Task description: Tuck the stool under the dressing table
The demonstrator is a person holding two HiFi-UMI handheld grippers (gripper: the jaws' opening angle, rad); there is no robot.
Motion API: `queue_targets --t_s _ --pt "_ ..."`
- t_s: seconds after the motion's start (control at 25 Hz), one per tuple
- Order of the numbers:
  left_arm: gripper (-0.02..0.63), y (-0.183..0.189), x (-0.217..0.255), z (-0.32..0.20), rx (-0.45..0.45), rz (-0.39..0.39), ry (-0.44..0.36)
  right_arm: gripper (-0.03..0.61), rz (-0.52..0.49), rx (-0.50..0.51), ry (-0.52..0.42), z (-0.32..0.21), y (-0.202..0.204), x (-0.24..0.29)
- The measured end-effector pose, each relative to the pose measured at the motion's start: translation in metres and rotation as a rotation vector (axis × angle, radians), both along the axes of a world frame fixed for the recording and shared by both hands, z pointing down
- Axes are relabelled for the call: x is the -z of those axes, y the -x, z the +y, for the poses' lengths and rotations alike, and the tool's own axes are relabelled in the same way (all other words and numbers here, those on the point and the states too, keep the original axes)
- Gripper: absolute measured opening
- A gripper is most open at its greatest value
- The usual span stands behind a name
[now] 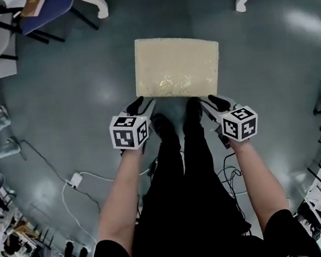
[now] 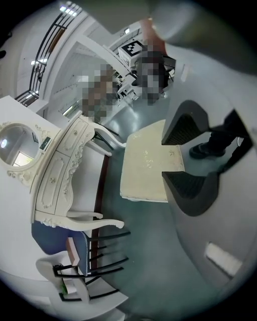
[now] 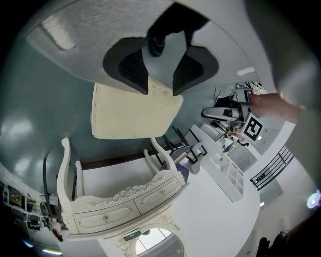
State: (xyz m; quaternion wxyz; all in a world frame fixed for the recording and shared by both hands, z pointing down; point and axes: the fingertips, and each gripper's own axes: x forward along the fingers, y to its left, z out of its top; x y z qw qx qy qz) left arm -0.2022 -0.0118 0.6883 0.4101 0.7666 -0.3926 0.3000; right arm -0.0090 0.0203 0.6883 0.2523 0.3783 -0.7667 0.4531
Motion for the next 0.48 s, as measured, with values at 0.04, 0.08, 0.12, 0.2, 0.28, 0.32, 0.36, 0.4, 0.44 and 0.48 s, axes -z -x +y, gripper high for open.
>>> queue_targets --t_s 0.04,0.08,0.12,0.2,0.28,0.32,0.36,0.4,0.44,0.48 --pt "0.186 0.000 -0.008 0.001 -0.001 -0.005 0.008 0.161 0.008 -0.006 0.003 -0.001 -0.002 -0.007" --pt "0.192 0.001 -0.016 0.002 -0.001 -0.011 0.016 0.163 0.016 -0.011 0.007 -0.001 -0.004 -0.014" --pt "0.195 0.002 -0.023 0.004 -0.002 -0.016 0.024 0.166 0.024 -0.014 0.013 0.000 -0.006 -0.022" --pt "0.202 0.004 -0.036 0.006 -0.003 -0.026 0.037 0.176 0.043 -0.019 0.027 0.001 -0.012 -0.036" --pt "0.207 0.006 -0.049 0.007 -0.007 -0.036 0.050 0.187 0.065 -0.032 0.037 0.001 -0.019 -0.049" --pt "0.212 0.008 -0.055 0.007 -0.008 -0.043 0.058 0.195 0.076 -0.043 0.042 0.000 -0.023 -0.055" --pt "0.218 0.010 -0.061 0.007 -0.006 -0.051 0.064 0.199 0.087 -0.057 0.045 0.000 -0.027 -0.061" --pt "0.223 0.013 -0.066 0.006 -0.002 -0.059 0.070 0.205 0.096 -0.072 0.048 -0.001 -0.031 -0.066" --pt "0.228 0.016 -0.071 0.006 0.005 -0.065 0.077 0.211 0.104 -0.087 0.051 -0.002 -0.035 -0.071" --pt "0.233 0.018 -0.076 0.005 0.012 -0.069 0.083 0.218 0.111 -0.100 0.054 -0.002 -0.037 -0.076"
